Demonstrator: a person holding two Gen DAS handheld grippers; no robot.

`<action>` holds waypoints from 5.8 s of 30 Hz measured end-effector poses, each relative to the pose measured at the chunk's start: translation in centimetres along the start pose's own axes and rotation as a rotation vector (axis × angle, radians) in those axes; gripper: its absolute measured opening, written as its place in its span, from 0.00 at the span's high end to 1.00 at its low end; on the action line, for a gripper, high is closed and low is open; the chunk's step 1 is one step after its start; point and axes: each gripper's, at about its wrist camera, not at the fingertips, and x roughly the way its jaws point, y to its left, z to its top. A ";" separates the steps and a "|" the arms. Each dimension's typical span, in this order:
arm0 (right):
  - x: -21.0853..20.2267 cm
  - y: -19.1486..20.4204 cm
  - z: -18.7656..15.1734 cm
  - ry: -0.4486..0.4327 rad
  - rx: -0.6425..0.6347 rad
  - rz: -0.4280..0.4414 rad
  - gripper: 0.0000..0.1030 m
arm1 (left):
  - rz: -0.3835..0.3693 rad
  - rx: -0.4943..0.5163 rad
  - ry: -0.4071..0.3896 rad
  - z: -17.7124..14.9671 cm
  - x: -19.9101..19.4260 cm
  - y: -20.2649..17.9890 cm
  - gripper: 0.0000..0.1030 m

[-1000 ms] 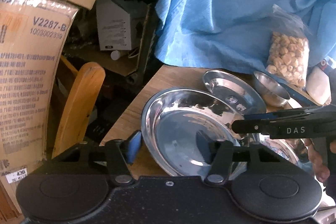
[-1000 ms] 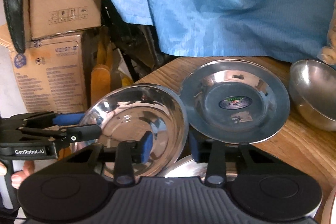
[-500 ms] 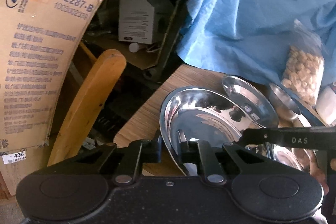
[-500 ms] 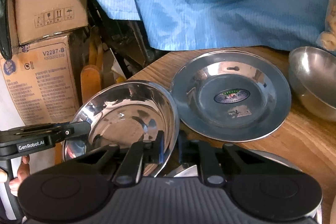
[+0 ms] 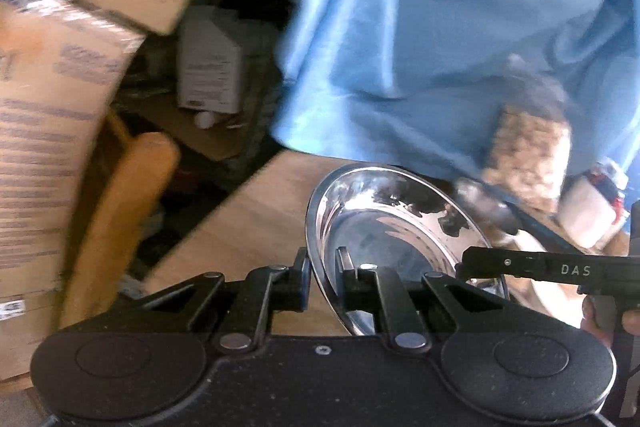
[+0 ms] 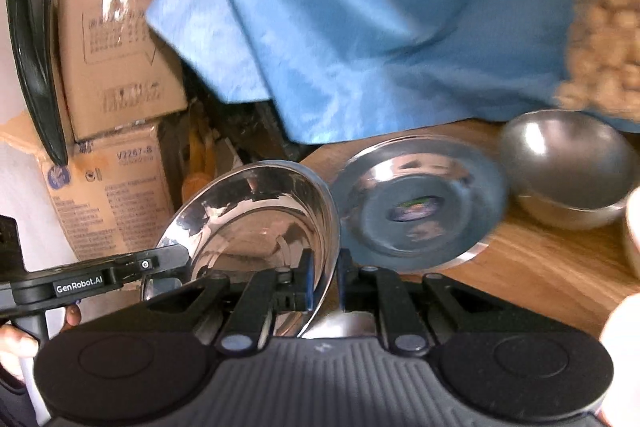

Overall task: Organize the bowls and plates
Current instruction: 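Lift the held steel plate with both grippers and lower it onto another steel plate, then open both grippers to release the stacked plate, then move both grippers to the labeled steel plate and close on its rim, then lift the labeled plate with both grippers and lower it onto the plate stack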

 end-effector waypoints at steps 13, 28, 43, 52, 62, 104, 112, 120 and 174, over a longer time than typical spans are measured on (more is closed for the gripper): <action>-8.3 -5.7 -3.9 -0.060 0.110 -0.136 0.88 | -0.108 0.129 0.093 -1.9 2.3 -8.4 0.87; -9.6 -6.4 -6.8 -0.040 0.105 -0.174 0.87 | -0.079 0.188 0.159 -3.5 2.6 -9.7 0.87; -9.1 -6.1 -6.9 -0.011 0.080 -0.195 0.86 | -0.057 0.215 0.160 -3.8 2.7 -9.8 0.86; -8.7 -5.2 -7.0 -0.011 0.018 -0.231 0.85 | -0.033 0.250 0.148 -4.0 2.6 -10.1 0.83; -8.4 -4.7 -6.9 -0.005 -0.026 -0.252 0.83 | -0.025 0.262 0.147 -4.0 2.8 -10.3 0.81; -7.2 -5.0 -3.5 -0.106 -0.036 -0.197 0.00 | 0.113 0.066 -0.035 -0.1 3.6 -5.5 0.01; -4.1 -6.6 -1.2 -0.044 0.044 -0.158 0.00 | 0.002 -0.036 0.056 2.7 7.2 -2.0 0.01; -0.8 -6.6 0.5 -0.035 0.052 -0.161 0.00 | -0.008 0.010 0.063 4.7 11.1 -0.9 0.01; 4.4 -6.8 1.8 0.036 0.024 -0.179 0.75 | -0.067 0.080 0.170 5.6 16.4 -1.8 0.81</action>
